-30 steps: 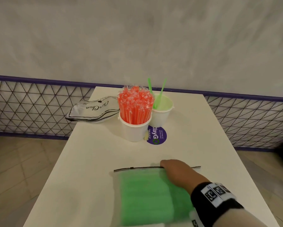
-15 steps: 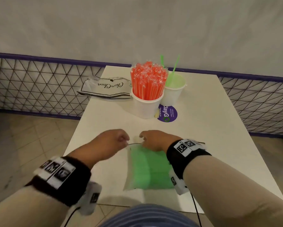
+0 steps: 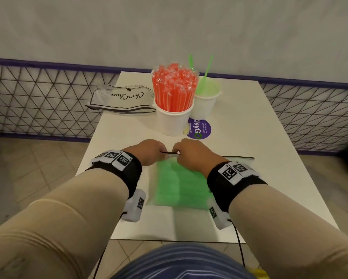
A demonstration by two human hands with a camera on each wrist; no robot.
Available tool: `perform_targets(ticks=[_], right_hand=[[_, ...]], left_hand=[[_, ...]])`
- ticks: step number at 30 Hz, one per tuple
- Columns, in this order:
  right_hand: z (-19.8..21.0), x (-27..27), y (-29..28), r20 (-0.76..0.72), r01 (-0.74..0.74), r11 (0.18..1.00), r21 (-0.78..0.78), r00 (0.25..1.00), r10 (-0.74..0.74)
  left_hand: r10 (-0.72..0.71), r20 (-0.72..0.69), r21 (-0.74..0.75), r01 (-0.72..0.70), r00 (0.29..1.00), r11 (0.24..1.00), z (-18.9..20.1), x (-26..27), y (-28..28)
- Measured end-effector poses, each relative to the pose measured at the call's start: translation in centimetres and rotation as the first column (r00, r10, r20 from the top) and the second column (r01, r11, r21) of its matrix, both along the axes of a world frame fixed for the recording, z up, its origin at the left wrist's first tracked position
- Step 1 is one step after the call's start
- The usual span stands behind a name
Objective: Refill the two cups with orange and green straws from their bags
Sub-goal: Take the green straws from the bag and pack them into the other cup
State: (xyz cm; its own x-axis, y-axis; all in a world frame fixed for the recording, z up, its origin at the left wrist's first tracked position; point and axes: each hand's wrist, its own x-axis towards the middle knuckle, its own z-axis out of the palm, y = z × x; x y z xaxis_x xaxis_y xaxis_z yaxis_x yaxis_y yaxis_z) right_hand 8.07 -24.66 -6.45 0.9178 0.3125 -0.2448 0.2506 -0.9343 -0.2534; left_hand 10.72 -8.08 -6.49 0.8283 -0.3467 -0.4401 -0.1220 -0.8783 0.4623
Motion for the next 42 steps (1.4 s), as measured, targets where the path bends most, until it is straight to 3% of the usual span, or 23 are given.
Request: perform_targets(ticks=[3,12,16,19,22,28,32,36,39,42], right_hand=[[0.2,0.0,0.2,0.054,0.054,0.990,0.127,0.997,-0.061],[0.8,-1.7,0.9,0.279,0.043,0.990,0.134,0.957,-0.079],[1.9,-3.0,-1.2,0.352,0.023,0.987,0.160,0.933,-0.078],[1.6,-3.7,-5.1,0.340,0.134,0.983,0.124,0.925,-0.169],[1.3,-4.3,-7.1,0.326,0.184,0.976,0.117,0.921,-0.212],[1.5,-4.2,-4.7,0.433,0.066,0.997,0.036,0.898,-0.075],[1.4,-4.8,-5.8,0.508,0.048,0.999,0.016,0.860,-0.049],[1.0,-6.0,-10.2,0.521,0.184,0.981,0.055,0.833,-0.186],[0.2,-7.8,-13.4,0.453,0.306,0.950,0.053,0.841,-0.296],[0.3,-8.4,-14.2,0.445,0.321,0.946,0.046,0.841,-0.308]], left_hand=[[0.115,0.013,-0.173,-0.111,0.993,0.979,0.2,-0.2,-0.3],[0.181,-0.015,-0.388,-0.173,0.983,0.905,0.4,-0.9,0.2],[0.211,0.027,-0.394,-0.184,0.977,0.901,1.4,-0.7,1.8],[0.242,0.058,-0.362,-0.205,0.969,0.909,1.8,-0.8,3.7],[0.063,0.115,-0.177,-0.042,0.991,0.983,3.1,-1.0,4.2],[-0.173,0.258,-0.073,0.198,0.950,0.978,5.3,-1.5,-1.8],[-0.134,0.272,-0.129,0.174,0.953,0.976,4.8,-1.6,-3.6],[-0.106,0.265,-0.135,0.146,0.958,0.980,4.6,-1.4,-2.4],[-0.105,0.240,-0.131,0.140,0.965,0.982,4.5,-1.4,-1.7],[-0.120,0.197,-0.152,0.151,0.973,0.977,4.7,-1.6,-2.0]])
